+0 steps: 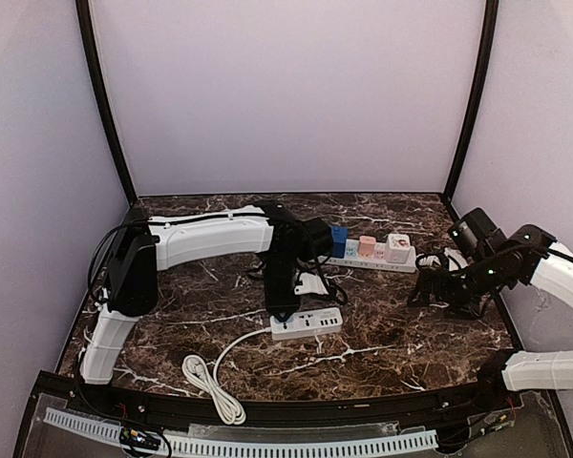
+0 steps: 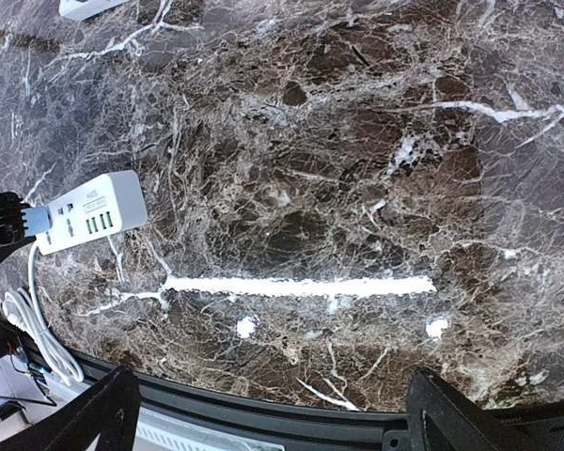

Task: Insert the plug

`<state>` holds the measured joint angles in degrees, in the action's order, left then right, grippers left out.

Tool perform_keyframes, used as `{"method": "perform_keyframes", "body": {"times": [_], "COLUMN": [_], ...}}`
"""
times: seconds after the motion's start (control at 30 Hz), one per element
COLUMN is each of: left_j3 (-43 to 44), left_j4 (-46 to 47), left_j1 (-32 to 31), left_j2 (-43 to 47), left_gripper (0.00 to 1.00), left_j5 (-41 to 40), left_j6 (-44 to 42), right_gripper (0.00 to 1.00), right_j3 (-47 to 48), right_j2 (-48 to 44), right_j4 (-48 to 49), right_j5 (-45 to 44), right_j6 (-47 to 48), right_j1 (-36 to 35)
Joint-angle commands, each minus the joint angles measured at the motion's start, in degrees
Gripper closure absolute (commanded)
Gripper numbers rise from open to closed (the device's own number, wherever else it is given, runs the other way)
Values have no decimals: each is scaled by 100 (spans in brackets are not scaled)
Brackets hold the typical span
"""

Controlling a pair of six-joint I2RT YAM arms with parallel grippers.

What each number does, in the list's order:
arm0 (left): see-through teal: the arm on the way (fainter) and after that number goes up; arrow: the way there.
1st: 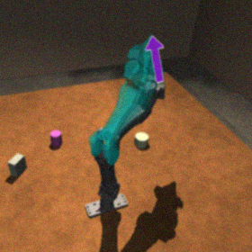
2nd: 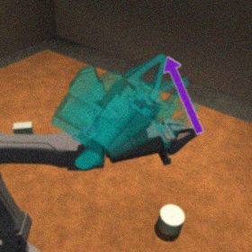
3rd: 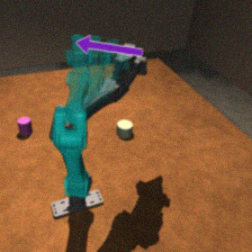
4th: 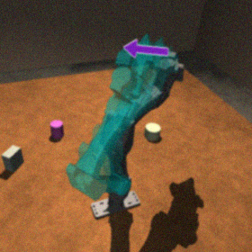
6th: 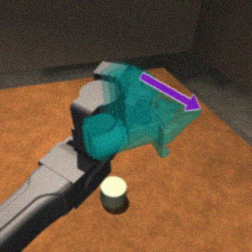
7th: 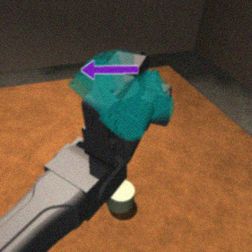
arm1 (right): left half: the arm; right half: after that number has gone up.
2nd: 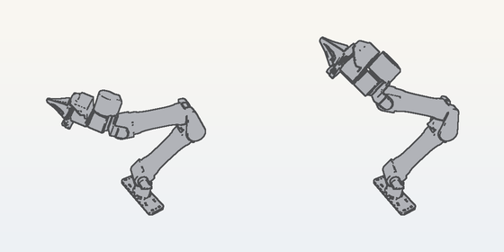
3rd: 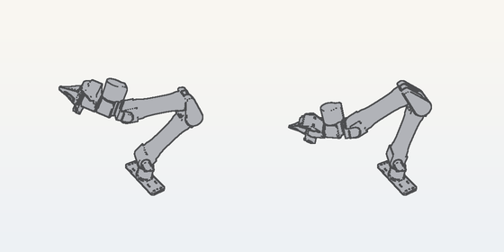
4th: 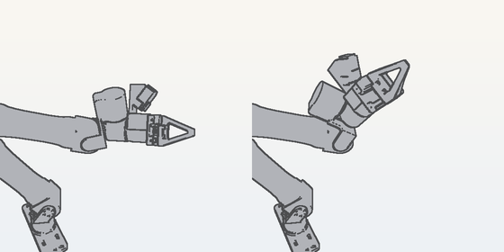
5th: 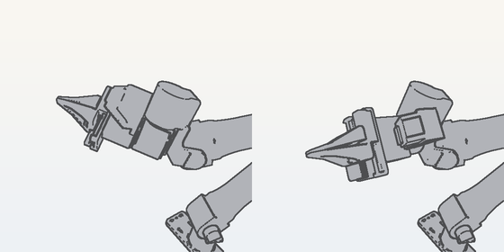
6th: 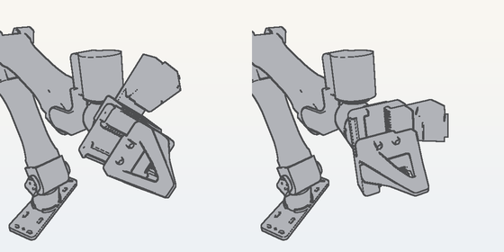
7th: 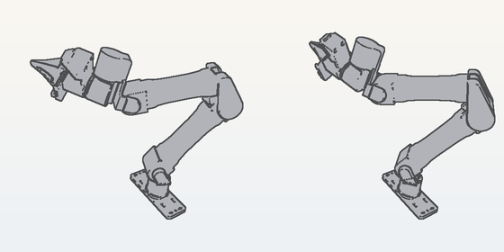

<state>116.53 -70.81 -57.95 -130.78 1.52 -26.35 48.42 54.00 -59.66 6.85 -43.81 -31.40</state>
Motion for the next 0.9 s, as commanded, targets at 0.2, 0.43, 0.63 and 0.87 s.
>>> {"method": "perform_keyframes", "body": {"times": [0.2,0.43,0.63,0.87], "left_j3": [-57,74,74,-2], "left_j4": [-65,-62,-115,-34], "left_j1": [3,0,-62,-180], "left_j2": [-343,-497,-574,-641], "left_gripper": [99,99,99,99], "left_j5": [193,189,-337,-771], "left_j6": [70,173,225,250], "right_gripper": [2,2,2,2], "right_j3": [128,145,124,123], "right_j2": [17,31,20,23], "right_j4": [-28,-46,-45,-38], "right_j5": [27,22,35,22], "right_j6": [-57,-57,-56,-51], "right_j1": [-33,-33,-33,-32]}}
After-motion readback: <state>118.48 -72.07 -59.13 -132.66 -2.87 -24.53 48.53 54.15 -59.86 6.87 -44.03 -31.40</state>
